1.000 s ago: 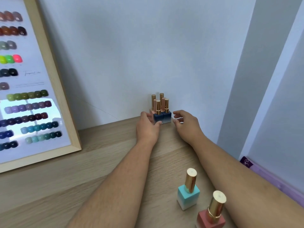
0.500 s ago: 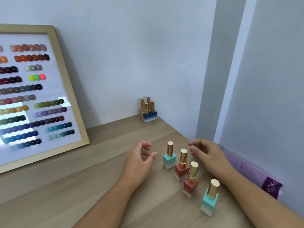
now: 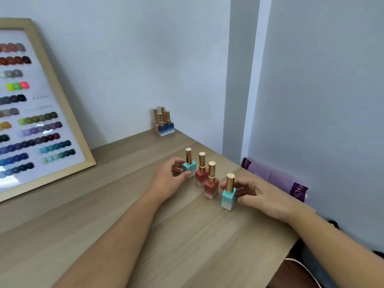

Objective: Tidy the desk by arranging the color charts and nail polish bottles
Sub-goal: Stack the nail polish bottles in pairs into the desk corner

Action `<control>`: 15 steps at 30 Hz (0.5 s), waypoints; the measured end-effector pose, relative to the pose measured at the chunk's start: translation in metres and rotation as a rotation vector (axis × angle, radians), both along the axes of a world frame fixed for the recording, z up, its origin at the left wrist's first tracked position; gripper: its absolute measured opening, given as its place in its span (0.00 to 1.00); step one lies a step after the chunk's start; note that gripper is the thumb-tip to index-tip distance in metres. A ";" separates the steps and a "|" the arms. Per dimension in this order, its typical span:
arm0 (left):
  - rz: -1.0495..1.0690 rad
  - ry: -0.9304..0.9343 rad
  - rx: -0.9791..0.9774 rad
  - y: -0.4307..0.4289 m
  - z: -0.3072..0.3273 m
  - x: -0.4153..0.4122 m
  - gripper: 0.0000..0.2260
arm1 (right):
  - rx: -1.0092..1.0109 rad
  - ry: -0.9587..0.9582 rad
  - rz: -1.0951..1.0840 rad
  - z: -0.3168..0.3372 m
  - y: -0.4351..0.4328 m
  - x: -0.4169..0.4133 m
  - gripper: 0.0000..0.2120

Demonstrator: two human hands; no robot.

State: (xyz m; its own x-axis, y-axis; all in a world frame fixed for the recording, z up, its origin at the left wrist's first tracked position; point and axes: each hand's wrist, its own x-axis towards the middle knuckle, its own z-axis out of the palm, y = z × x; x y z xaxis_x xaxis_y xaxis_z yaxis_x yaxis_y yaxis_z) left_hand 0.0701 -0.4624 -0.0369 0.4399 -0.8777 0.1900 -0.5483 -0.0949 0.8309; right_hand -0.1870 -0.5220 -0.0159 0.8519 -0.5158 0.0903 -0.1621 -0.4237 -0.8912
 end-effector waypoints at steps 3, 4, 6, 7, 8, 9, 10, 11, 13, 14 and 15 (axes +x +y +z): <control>0.006 -0.032 0.009 -0.002 0.000 -0.002 0.13 | -0.017 -0.011 0.036 -0.001 -0.001 0.001 0.15; 0.004 -0.040 0.016 -0.002 0.000 -0.002 0.14 | -0.007 -0.009 0.046 -0.001 -0.002 0.001 0.15; 0.004 -0.053 0.021 -0.003 0.000 -0.003 0.13 | 0.026 -0.002 0.057 -0.002 -0.004 0.002 0.15; 0.006 -0.058 0.021 -0.003 0.000 -0.003 0.12 | 0.039 0.007 0.058 -0.002 -0.006 0.002 0.14; 0.011 -0.067 0.020 -0.003 0.000 -0.003 0.12 | 0.052 0.016 0.060 -0.002 -0.007 0.002 0.14; 0.018 -0.078 0.020 -0.004 0.000 -0.004 0.11 | 0.069 0.020 0.060 -0.002 -0.008 0.002 0.13; 0.027 -0.090 0.020 -0.005 0.000 -0.004 0.10 | 0.092 0.013 0.061 -0.002 -0.009 0.002 0.12; 0.038 -0.098 0.018 -0.006 0.000 -0.005 0.08 | 0.115 -0.001 0.060 -0.002 -0.010 0.001 0.12; 0.066 -0.096 0.009 -0.007 0.001 -0.004 0.06 | 0.153 -0.044 0.028 -0.002 -0.013 0.000 0.12; 0.084 -0.083 0.004 -0.007 0.000 -0.003 0.06 | 0.169 -0.074 -0.001 -0.003 -0.014 0.001 0.12; 0.101 -0.065 -0.004 -0.008 0.000 -0.002 0.06 | 0.194 -0.111 -0.036 -0.004 -0.016 0.001 0.13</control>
State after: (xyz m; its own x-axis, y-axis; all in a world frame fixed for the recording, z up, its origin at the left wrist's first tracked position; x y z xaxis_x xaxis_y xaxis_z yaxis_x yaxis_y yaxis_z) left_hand 0.0682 -0.4702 -0.0367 0.5123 -0.8289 0.2246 -0.5890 -0.1489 0.7943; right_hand -0.1857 -0.5384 -0.0199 0.8230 -0.5626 0.0781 -0.0708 -0.2381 -0.9687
